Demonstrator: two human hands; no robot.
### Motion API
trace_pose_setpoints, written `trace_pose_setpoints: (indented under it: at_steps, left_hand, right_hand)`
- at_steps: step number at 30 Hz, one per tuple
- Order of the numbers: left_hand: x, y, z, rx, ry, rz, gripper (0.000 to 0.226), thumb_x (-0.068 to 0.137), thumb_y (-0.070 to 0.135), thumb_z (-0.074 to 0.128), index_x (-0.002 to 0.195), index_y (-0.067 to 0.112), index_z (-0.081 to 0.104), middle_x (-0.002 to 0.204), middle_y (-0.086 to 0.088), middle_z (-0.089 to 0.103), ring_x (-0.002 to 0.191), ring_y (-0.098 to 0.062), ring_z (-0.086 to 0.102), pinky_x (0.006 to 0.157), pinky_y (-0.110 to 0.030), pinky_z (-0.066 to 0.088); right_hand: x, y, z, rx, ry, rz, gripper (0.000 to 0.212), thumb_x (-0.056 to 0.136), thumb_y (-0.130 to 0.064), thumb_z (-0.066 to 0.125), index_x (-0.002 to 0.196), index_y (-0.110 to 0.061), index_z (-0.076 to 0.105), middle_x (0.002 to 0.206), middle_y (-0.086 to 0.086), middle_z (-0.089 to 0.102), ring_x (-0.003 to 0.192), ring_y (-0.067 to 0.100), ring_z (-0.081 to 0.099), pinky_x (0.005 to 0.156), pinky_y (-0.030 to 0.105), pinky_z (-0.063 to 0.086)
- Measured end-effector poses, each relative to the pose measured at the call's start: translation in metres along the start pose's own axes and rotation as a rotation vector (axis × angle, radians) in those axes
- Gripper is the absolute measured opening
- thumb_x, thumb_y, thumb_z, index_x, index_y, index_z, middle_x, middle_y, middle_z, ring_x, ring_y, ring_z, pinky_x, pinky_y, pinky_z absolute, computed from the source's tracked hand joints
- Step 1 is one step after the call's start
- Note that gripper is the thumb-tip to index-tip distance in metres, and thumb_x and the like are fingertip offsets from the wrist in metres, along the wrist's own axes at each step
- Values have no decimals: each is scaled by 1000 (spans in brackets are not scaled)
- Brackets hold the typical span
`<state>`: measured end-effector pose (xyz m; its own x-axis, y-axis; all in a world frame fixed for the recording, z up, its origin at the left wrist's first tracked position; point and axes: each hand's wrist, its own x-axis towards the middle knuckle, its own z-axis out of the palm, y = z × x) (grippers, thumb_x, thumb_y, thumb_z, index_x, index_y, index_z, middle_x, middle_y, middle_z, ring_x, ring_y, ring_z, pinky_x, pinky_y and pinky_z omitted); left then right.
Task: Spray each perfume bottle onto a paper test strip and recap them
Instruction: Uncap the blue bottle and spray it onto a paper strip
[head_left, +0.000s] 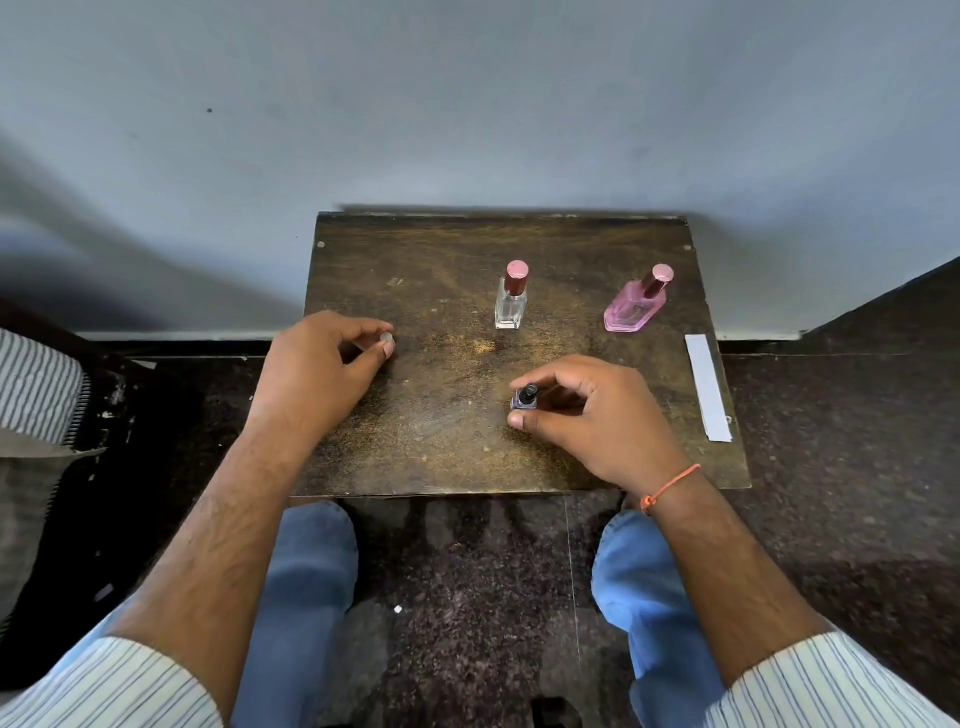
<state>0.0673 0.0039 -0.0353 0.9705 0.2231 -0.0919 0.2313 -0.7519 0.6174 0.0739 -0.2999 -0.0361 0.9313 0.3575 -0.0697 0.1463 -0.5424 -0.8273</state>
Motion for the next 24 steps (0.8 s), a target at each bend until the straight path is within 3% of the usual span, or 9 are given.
trace_pose_setpoints:
  at_steps: [4, 9, 13, 17, 20, 22, 24]
  left_hand:
    - [1, -2, 0, -1, 6, 22, 26, 96, 40, 79, 121, 32, 82, 103, 14, 73, 101, -10, 69, 86, -26, 52]
    - [0, -2, 0, 19, 11, 53, 52, 88, 48, 85, 137, 35, 72, 114, 8, 66, 105, -8, 63, 87, -22, 45]
    - [-3, 1, -1, -25, 87, 128, 48, 88, 50, 84, 133, 36, 74, 109, 13, 64, 96, 0, 60, 75, -13, 43]
    - [-7, 10, -2, -84, 71, 248, 35, 89, 43, 85, 122, 33, 79, 98, 11, 67, 70, -2, 55, 60, -19, 45]
    - [-12, 19, 0, -127, 34, 344, 27, 89, 33, 87, 114, 24, 84, 91, 6, 68, 70, 7, 55, 60, -8, 39]
    - [-14, 23, 1, -155, 2, 376, 25, 88, 28, 88, 112, 21, 84, 90, 4, 69, 71, 12, 56, 62, -4, 39]
    - [-15, 25, 2, -164, -15, 390, 25, 88, 25, 88, 112, 19, 84, 90, 2, 69, 70, 13, 57, 62, -2, 39]
  right_hand:
    - [-1, 0, 2, -2, 8, 13, 31, 79, -24, 97, 108, -26, 85, 101, -12, 79, 94, 2, 72, 84, 14, 54]
    - [-1, -2, 1, 18, -13, 46, 50, 77, -24, 98, 122, -33, 80, 108, -15, 77, 90, 4, 74, 84, 14, 56]
    - [0, -2, -14, 40, -56, 78, 63, 76, -16, 98, 132, -32, 75, 115, -13, 75, 90, 7, 76, 86, 20, 61]
    - [-1, 7, -44, -121, 17, 121, 39, 77, -24, 98, 111, -30, 81, 100, -14, 77, 83, 4, 71, 76, 14, 52]
    - [-5, 14, -67, -182, 149, 196, 23, 79, -26, 96, 96, -28, 81, 88, -14, 77, 86, 1, 69, 72, 6, 45]
    - [-8, 21, -83, -233, 265, 274, 19, 80, -31, 95, 92, -26, 80, 85, -14, 76, 83, 3, 68, 72, 10, 46]
    - [-12, 30, -97, -264, 378, 375, 23, 80, -35, 94, 94, -24, 79, 89, -10, 75, 83, 11, 68, 77, 26, 48]
